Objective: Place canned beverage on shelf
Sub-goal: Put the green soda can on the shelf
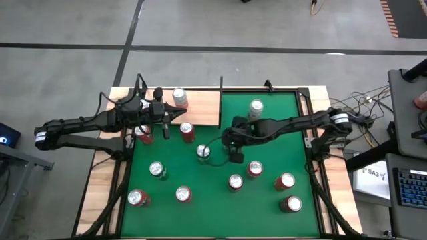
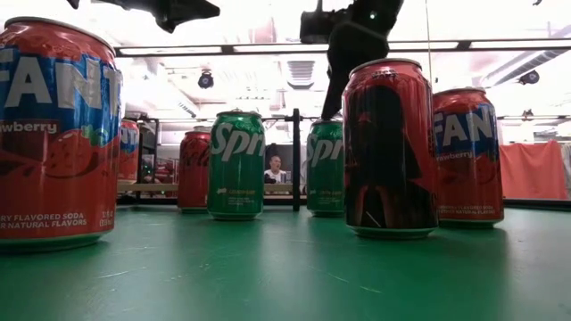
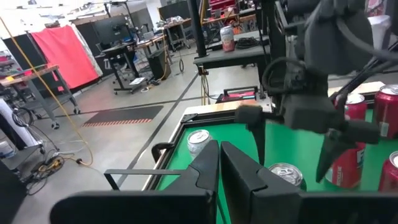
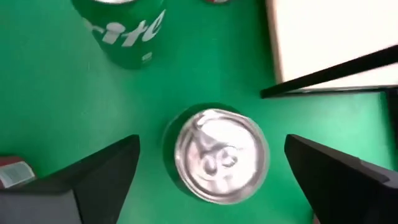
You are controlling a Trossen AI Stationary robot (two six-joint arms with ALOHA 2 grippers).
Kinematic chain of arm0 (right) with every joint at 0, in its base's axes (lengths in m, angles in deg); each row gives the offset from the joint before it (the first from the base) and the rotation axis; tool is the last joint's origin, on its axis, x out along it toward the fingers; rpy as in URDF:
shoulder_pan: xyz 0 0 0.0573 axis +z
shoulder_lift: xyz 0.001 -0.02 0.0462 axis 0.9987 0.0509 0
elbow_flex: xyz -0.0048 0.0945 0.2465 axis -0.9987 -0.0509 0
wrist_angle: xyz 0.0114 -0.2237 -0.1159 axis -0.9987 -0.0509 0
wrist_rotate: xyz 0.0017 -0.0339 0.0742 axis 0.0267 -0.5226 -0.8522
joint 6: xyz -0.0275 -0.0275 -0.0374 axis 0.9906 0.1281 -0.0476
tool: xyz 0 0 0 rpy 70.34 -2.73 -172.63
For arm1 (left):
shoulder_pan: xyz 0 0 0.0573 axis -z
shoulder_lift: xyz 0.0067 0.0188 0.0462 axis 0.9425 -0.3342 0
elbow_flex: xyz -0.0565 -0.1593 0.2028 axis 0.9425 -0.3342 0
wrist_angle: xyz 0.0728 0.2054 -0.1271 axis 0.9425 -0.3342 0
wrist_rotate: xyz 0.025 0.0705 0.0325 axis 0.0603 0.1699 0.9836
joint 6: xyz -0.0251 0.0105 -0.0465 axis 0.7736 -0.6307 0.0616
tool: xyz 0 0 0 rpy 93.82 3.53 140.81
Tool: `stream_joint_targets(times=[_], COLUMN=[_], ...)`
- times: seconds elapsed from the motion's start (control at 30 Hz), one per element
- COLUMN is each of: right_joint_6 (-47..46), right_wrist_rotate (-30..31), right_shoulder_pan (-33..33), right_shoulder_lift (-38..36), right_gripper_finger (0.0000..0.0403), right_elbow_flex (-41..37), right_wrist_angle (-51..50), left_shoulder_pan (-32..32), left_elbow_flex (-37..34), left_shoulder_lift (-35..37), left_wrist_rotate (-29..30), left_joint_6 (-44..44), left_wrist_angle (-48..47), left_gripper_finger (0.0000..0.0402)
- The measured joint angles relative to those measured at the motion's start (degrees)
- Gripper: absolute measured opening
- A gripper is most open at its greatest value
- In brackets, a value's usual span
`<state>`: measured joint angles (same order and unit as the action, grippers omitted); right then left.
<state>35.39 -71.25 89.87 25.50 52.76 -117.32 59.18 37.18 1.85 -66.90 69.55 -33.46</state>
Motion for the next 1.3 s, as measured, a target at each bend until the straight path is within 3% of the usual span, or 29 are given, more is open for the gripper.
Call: stream_joint_targets(times=[0.57, 0.7, 0.9, 1.1, 1.3], right_joint_6=[-1.0, -2.9, -4.1, -4.0, -3.9], right_wrist_rotate=[-1.5, -1.6, -2.1, -2.4, -2.1], right_shoulder_pan=[-0.1, -0.2, -0.3, -0.3, -0.3], right_shoulder_lift=[4.3, 4.4, 4.3, 4.3, 3.6], right_gripper_finger=[0.0392, 0.0369, 0.0287, 0.0287, 0.0287], right_elbow_flex=[0.3, 0.2, 0.2, 2.6, 10.5], right_wrist_angle=[-1.3, -1.4, -1.5, -5.1, -11.9], left_shoulder_pan=[0.0, 0.0, 0.0, 0.0, 0.0], left_elbow_flex=[0.0, 0.0, 0.0, 0.0, 0.0], left_shoulder_lift=[-0.1, -0.2, -0.8, -1.1, -1.0], left_wrist_rotate=[0.0, 0.0, 0.0, 0.0, -0.1], left_joint_6=[0.0, 0.0, 0.1, 0.2, 0.2], left_wrist_angle=[0.3, 0.3, 0.2, 0.2, 0.2], left_gripper_finger=[0.0, 0.0, 0.0, 0.0, 0.0])
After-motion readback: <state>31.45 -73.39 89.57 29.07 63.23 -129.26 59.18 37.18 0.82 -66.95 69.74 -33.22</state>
